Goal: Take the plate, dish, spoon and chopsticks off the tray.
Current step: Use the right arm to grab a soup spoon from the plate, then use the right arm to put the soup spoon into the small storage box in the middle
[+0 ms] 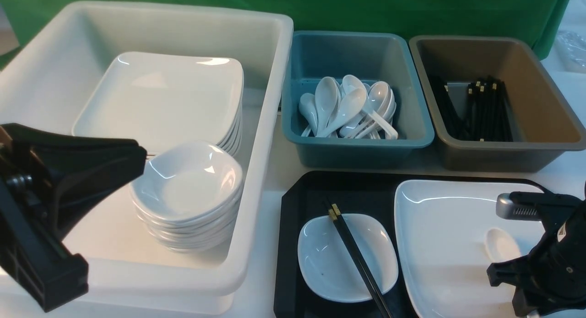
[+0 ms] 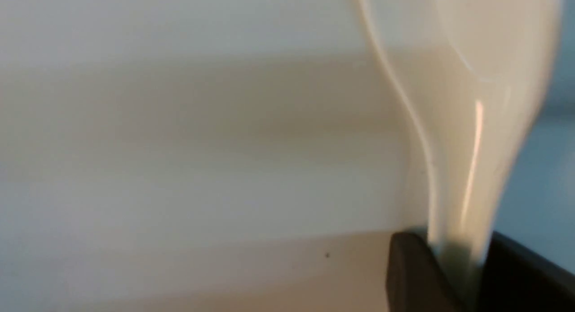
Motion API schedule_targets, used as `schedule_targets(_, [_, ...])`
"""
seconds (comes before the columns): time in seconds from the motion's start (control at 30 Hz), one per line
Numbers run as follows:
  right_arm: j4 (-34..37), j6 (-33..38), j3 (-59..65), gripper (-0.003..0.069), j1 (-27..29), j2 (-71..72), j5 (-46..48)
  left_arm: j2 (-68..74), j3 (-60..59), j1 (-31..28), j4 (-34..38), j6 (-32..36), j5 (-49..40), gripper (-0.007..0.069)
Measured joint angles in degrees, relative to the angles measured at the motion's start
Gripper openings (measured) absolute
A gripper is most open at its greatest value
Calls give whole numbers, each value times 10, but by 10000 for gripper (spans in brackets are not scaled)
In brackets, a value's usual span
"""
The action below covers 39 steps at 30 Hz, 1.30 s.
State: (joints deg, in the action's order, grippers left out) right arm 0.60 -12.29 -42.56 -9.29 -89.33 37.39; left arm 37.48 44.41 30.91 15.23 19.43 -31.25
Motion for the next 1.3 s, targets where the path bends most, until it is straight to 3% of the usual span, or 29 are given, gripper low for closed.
schedule_targets(0.17, [-6, 18, -2, 216, 0, -11, 0, 0, -1, 0, 0, 1, 0, 6])
schedule_targets(0.37, [-1, 29, -12, 309, 0, -29, 13, 0, -1, 0, 0, 1, 1, 6])
schedule_targets(0.5, [-6, 51, -12, 244, 0, -28, 15, 0, -1, 0, 0, 1, 1, 6])
schedule_targets(0.53, [-6, 62, -12, 169, 1, -26, 16, 0, -1, 0, 0, 1, 1, 6])
schedule_targets(0.57, [-6, 74, -12, 146, 1, -21, 15, 0, -1, 0, 0, 1, 1, 6])
schedule_targets(0.73, [-6, 88, -14, 152, 0, 22, 30, 0, -1, 0, 0, 1, 3, 6])
schedule_targets(0.9, [46, 118, -70, 152, -45, 118, 59, 0, -1, 0, 0, 1, 24, 6])
schedule_targets(1.07, [132, 165, -194, 152, -92, 101, -66, 0, -1, 0, 0, 1, 70, 6])
schedule_targets(1.3, [148, 168, -399, 157, -97, -99, -254, 0, -1, 0, 7, 1, 85, 6])
